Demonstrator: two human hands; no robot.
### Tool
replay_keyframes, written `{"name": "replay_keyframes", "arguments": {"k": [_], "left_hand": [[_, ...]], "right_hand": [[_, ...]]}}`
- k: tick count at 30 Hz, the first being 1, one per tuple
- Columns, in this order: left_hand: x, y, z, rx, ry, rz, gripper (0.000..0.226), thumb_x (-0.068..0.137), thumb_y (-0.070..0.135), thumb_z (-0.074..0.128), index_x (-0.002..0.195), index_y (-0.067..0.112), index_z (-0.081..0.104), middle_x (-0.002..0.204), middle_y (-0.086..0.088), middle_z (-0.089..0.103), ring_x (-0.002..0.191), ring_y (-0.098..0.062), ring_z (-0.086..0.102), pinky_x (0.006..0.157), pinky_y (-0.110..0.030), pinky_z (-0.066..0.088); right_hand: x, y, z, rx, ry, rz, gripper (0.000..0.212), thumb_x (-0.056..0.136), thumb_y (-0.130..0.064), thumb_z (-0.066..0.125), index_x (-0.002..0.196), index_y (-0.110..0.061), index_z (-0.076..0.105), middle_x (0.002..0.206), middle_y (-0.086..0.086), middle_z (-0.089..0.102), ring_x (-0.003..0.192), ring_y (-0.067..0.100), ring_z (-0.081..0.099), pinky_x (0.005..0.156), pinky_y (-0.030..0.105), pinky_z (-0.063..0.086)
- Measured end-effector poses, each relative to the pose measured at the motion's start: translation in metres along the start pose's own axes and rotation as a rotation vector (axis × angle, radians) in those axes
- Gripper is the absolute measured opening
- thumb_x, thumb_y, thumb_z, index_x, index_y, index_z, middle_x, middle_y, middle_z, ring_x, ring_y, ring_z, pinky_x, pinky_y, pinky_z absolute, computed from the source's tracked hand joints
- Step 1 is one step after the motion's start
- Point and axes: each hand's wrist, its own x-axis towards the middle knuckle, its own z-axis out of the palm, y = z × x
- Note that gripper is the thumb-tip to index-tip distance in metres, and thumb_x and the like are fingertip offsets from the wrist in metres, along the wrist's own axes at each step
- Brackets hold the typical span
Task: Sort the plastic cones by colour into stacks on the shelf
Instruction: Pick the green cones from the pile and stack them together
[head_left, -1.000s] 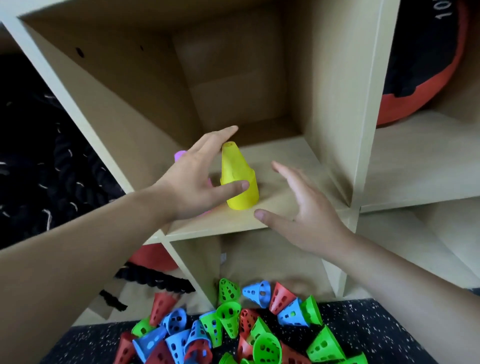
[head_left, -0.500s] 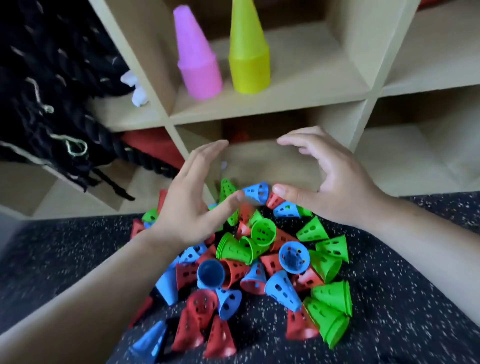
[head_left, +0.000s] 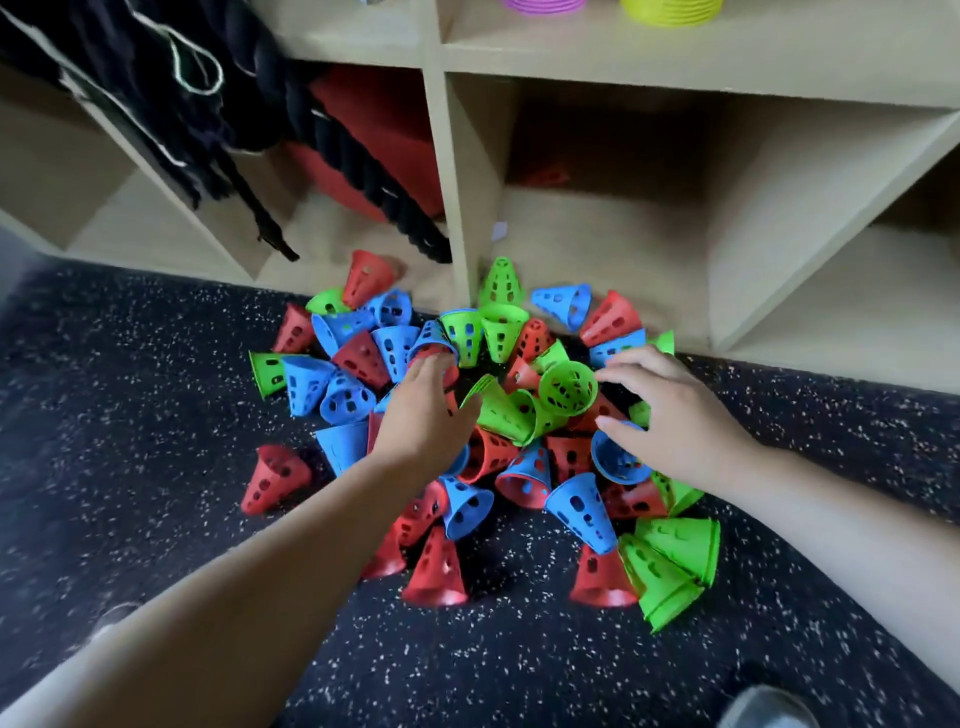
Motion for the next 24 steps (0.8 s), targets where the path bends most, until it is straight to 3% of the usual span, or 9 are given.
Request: {"name": "replay_keyframes", "arguments": {"k": [6, 9, 13, 18, 19, 21, 22, 24], "left_hand": [[0.025, -0.012, 0.031, 0.139, -0.109, -0.064, 0.051, 0.096, 0.039, 0.062, 0.135, 0.005, 0.058, 0.140, -0.008, 0.051, 0.128, -0.026, 0.048, 0.105, -0.031, 0.038], [0.032, -0.014, 0.042, 0.247, -0.070, -0.040, 0.035, 0.096, 0.039, 0.062, 0.118, 0.013, 0.069, 0.132, -0.005, 0.054, 0.123, -0.026, 0.043, 0.101, -0.031, 0.035], [0.031, -0.012, 0.044, 0.241, 0.022, -0.016, 0.026, 0.092, 0.035, 0.068, 0.112, 0.020, 0.072, 0.124, -0.004, 0.054, 0.120, -0.028, 0.044, 0.099, -0.029, 0.030], [0.010, 0.001, 0.037, -0.064, 0.069, 0.022, 0.016, 0.092, 0.016, 0.069, 0.108, 0.019, 0.068, 0.148, -0.011, 0.030, 0.133, -0.035, 0.046, 0.098, -0.031, 0.042], [0.005, 0.003, 0.035, -0.135, 0.059, 0.011, 0.015, 0.094, 0.014, 0.067, 0.107, 0.022, 0.066, 0.152, -0.009, 0.025, 0.127, -0.027, 0.054, 0.095, -0.026, 0.045], [-0.002, 0.004, 0.033, -0.197, 0.042, -0.002, 0.018, 0.097, 0.013, 0.063, 0.105, 0.029, 0.061, 0.155, -0.006, 0.023, 0.087, 0.003, 0.063, 0.079, -0.005, 0.043], [-0.004, 0.003, 0.035, -0.217, 0.029, -0.011, 0.018, 0.097, 0.014, 0.062, 0.106, 0.030, 0.060, 0.155, -0.005, 0.025, 0.073, 0.008, 0.057, 0.071, 0.001, 0.038], [-0.008, 0.002, 0.036, -0.249, 0.003, -0.022, 0.015, 0.098, 0.016, 0.062, 0.107, 0.027, 0.062, 0.155, -0.003, 0.027, 0.069, 0.011, 0.049, 0.068, 0.005, 0.033]], "right_hand": [[0.016, 0.025, 0.022, -0.119, -0.091, 0.011, 0.041, 0.083, -0.024, 0.077, 0.123, -0.018, 0.069, 0.123, -0.001, 0.055, 0.114, 0.022, 0.054, 0.097, 0.040, 0.050], [0.023, 0.029, 0.027, -0.169, -0.122, 0.049, 0.036, 0.088, -0.024, 0.072, 0.124, -0.022, 0.069, 0.131, 0.002, 0.052, 0.120, 0.023, 0.051, 0.094, 0.037, 0.049], [0.029, 0.035, 0.035, -0.182, -0.117, 0.078, 0.026, 0.090, -0.021, 0.071, 0.116, -0.021, 0.073, 0.132, 0.004, 0.054, 0.120, 0.026, 0.051, 0.087, 0.039, 0.051], [0.025, 0.039, 0.041, -0.058, 0.018, 0.105, 0.014, 0.084, -0.019, 0.078, 0.098, -0.017, 0.078, 0.114, 0.000, 0.063, 0.100, 0.023, 0.062, 0.082, 0.038, 0.054], [0.023, 0.038, 0.040, -0.011, 0.062, 0.116, 0.015, 0.083, -0.019, 0.078, 0.097, -0.016, 0.077, 0.112, -0.001, 0.063, 0.097, 0.021, 0.063, 0.084, 0.033, 0.052], [0.020, 0.031, 0.031, 0.105, 0.156, 0.155, 0.013, 0.083, -0.019, 0.078, 0.096, -0.017, 0.077, 0.110, -0.005, 0.063, 0.096, 0.014, 0.064, 0.084, 0.022, 0.049], [0.019, 0.025, 0.024, 0.178, 0.207, 0.177, 0.012, 0.084, -0.019, 0.077, 0.096, -0.017, 0.076, 0.111, -0.007, 0.063, 0.096, 0.012, 0.064, 0.081, 0.019, 0.050], [0.018, 0.010, 0.006, 0.317, 0.311, 0.206, 0.012, 0.085, -0.016, 0.075, 0.098, -0.017, 0.075, 0.113, -0.007, 0.063, 0.095, 0.008, 0.065, 0.076, 0.010, 0.050]]}}
